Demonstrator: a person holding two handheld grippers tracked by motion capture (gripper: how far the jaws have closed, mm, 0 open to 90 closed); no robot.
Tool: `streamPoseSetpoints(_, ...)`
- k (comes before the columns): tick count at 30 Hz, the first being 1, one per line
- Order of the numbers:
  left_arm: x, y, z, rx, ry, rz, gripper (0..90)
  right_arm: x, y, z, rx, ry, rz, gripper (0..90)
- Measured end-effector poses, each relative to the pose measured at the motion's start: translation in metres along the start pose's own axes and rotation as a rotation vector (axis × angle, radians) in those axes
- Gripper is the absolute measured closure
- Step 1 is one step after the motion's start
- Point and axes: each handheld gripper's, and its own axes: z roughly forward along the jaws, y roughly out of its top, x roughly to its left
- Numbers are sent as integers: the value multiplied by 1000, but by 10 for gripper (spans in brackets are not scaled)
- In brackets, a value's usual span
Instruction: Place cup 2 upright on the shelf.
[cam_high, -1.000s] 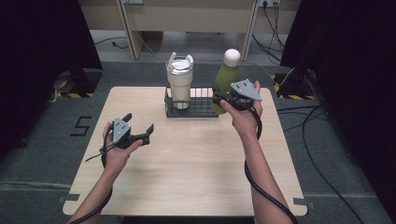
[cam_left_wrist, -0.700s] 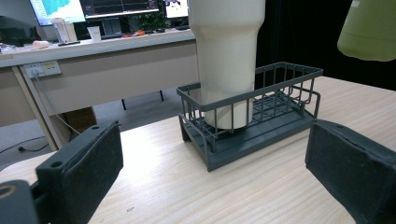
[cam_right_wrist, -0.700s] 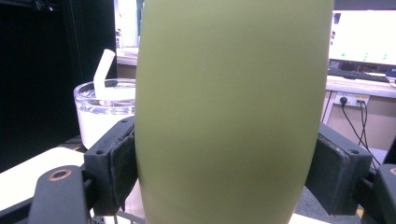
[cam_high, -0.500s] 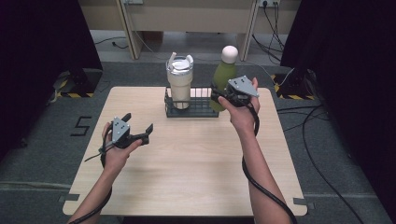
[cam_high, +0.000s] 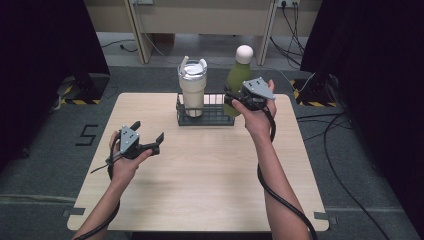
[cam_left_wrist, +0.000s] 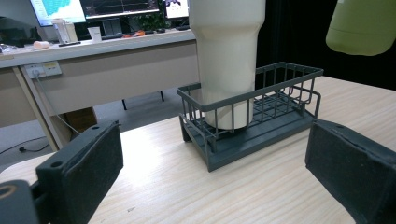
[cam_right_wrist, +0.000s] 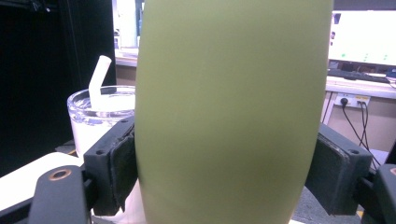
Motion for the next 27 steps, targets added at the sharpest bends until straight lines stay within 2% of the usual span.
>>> streamPoseSetpoints(19, 1, 2, -2, -10, 1, -3, 34, 10, 7, 15, -10, 9, 9, 212)
streamPoseSetpoints(27, 3, 3, -2, -13, 8, -8, 36, 11, 11, 20, -5, 4, 11, 212)
